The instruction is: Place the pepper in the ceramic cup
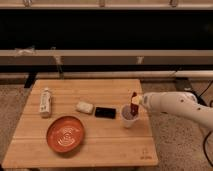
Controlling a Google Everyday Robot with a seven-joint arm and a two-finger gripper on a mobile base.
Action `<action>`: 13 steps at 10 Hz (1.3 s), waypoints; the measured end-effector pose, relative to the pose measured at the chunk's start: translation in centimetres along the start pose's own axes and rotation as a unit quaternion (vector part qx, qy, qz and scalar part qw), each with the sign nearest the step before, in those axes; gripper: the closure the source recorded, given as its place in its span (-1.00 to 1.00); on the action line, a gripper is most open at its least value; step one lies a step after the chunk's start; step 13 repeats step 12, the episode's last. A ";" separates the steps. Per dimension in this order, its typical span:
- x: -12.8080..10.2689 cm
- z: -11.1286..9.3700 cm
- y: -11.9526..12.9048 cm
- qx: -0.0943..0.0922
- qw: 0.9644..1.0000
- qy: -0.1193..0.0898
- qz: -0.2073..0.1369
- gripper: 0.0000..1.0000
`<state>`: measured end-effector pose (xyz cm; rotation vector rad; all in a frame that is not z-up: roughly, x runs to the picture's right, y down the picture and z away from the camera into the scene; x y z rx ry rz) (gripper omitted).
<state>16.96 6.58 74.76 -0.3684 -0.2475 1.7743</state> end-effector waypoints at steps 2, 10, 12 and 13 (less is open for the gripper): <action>0.0 -0.6 0.2 -0.001 1.000 -0.017 0.002 -0.60; -3.4 -1.5 4.2 -0.032 0.996 0.006 -0.086 -0.60; -4.2 -0.4 5.6 -0.030 0.990 0.055 -0.128 -0.60; -4.2 -0.4 5.6 -0.030 0.990 0.055 -0.128 -0.60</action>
